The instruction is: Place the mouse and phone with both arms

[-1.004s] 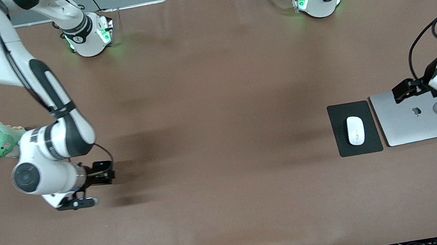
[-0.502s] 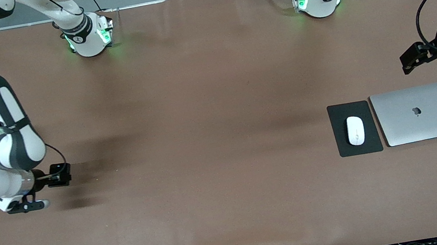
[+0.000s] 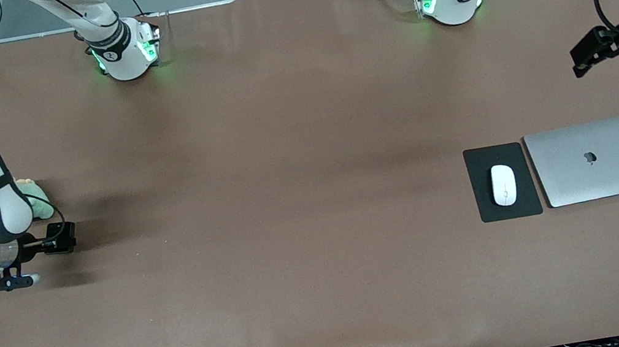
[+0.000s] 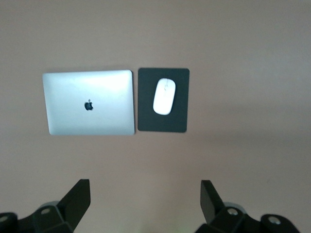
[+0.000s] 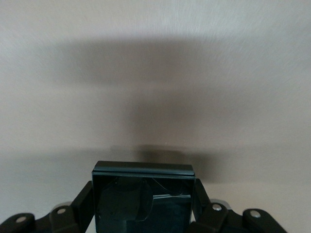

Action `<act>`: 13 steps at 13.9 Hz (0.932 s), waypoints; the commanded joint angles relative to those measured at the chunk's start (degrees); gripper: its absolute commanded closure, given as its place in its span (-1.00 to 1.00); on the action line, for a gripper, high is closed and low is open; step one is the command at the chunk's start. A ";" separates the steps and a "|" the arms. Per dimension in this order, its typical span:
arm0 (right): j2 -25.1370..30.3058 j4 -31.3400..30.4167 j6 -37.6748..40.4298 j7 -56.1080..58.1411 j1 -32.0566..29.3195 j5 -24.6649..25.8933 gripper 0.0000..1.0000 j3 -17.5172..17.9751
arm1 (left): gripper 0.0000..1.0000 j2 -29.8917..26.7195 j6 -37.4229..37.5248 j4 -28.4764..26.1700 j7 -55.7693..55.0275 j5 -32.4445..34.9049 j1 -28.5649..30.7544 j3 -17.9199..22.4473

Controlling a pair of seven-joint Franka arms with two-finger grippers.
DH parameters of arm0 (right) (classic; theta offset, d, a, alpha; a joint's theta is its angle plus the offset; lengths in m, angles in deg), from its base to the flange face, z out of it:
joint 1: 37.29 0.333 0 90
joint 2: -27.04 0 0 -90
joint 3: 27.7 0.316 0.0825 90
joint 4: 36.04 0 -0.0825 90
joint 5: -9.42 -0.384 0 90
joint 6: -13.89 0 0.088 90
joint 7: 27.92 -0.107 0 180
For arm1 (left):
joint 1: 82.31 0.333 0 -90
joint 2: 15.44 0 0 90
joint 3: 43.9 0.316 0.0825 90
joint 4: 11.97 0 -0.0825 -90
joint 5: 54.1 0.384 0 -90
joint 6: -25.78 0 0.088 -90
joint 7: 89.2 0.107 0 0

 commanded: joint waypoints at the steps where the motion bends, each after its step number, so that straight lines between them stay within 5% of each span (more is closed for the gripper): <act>1: 0.55 -3.44 0.03 1.30 -2.25 1.19 0.99 1.31 | -1.00 -3.27 0.66 -3.33 0.28 -1.12 -4.06 3.68; 3: 0.55 -4.15 0.12 1.39 -2.34 1.19 0.94 1.31 | -1.00 -3.44 0.75 -3.60 0.37 -1.47 -3.73 3.96; 4: 0.55 -4.16 0.12 1.39 -2.34 1.19 0.73 1.31 | -1.00 -3.97 0.75 -4.03 0.37 -2.00 -3.63 3.96; 5: 0.55 -4.16 0.12 1.57 -2.34 1.46 0.01 1.31 | -1.00 -3.88 0.75 -3.69 0.37 -2.18 -3.55 3.96; 6: 0.55 -4.16 0.12 2.09 -2.17 2.42 -0.99 1.31 | -1.00 -3.71 0.84 -3.60 0.37 -2.09 -3.55 3.96; 13: 4.14 0.76 0.73 1.31 6.78 2.95 -1.00 1.40 | -1.00 -3.36 1.63 -3.16 1.34 -2.00 -1.79 4.14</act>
